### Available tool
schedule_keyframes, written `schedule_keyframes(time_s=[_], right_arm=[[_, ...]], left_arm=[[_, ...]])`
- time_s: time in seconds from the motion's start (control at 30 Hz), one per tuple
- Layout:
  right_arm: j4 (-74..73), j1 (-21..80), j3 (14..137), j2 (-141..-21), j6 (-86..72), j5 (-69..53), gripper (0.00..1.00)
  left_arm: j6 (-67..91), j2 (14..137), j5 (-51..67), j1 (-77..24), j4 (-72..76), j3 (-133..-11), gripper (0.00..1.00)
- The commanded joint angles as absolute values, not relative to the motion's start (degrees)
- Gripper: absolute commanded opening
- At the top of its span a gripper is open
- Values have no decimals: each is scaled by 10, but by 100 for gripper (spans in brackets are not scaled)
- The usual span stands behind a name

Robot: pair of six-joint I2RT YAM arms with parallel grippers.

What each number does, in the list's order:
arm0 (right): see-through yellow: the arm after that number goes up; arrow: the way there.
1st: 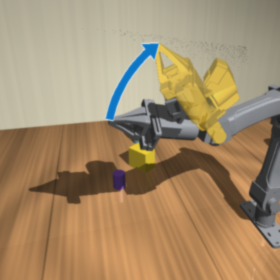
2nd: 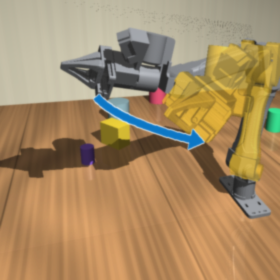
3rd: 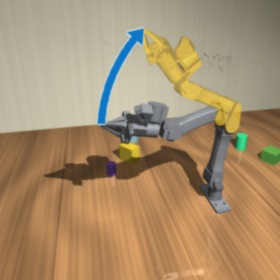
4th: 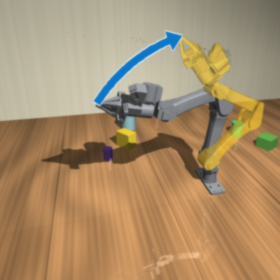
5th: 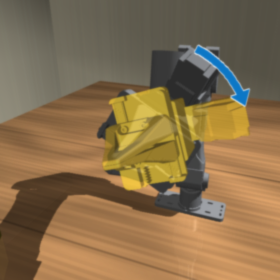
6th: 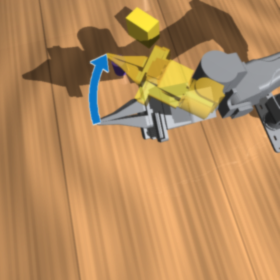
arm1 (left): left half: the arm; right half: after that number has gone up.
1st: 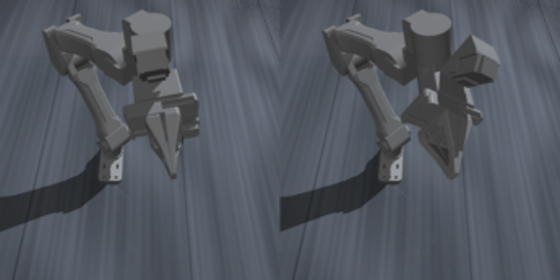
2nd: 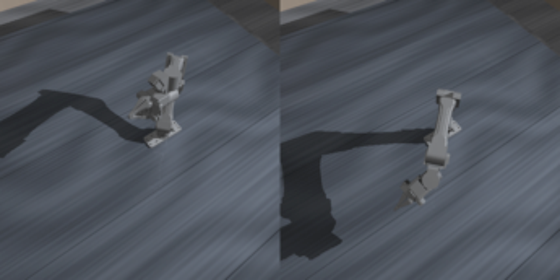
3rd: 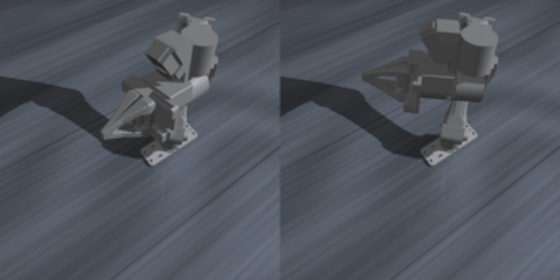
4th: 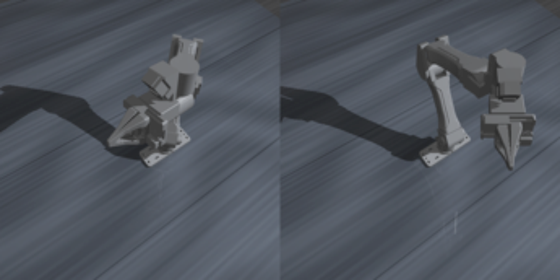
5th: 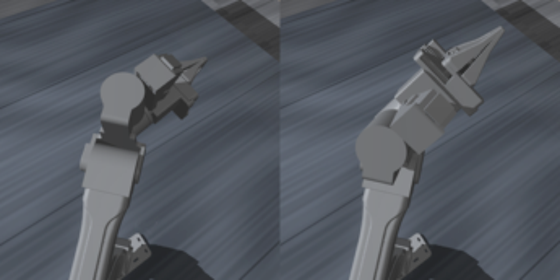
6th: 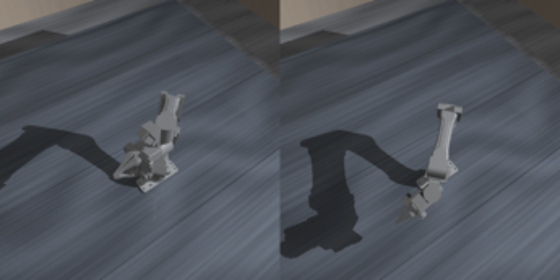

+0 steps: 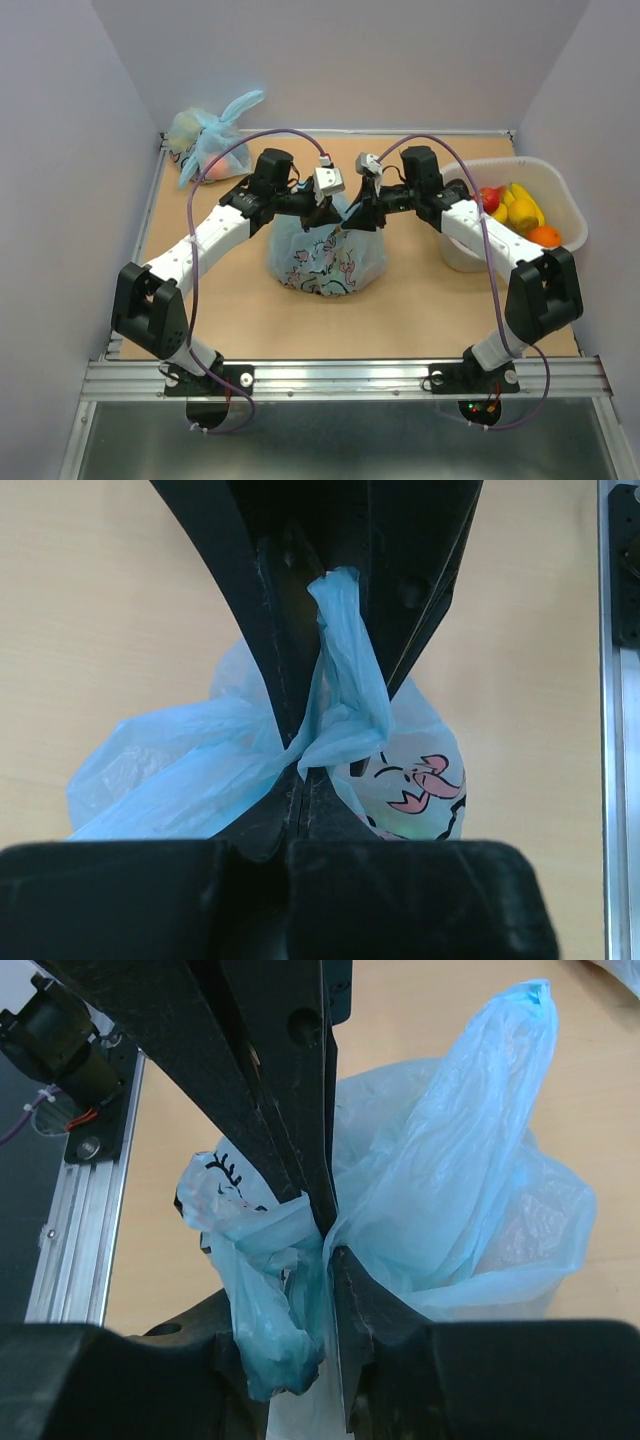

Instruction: Place the fake fruits into the plastic bag and tie a complex knot

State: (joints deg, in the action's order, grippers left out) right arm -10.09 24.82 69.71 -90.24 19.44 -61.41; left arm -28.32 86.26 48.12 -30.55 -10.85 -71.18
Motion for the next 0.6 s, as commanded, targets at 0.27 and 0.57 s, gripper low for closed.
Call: schedule_keyframes(time_s=[0.27, 0.57], right_arm=[[-71, 256, 746, -925, 178, -628, 38], [-71, 257, 737, -918, 198, -617, 0]], left_arm=[[-268, 874, 515, -324, -63, -751, 0], [-290, 847, 501, -323, -100, -748, 27]])
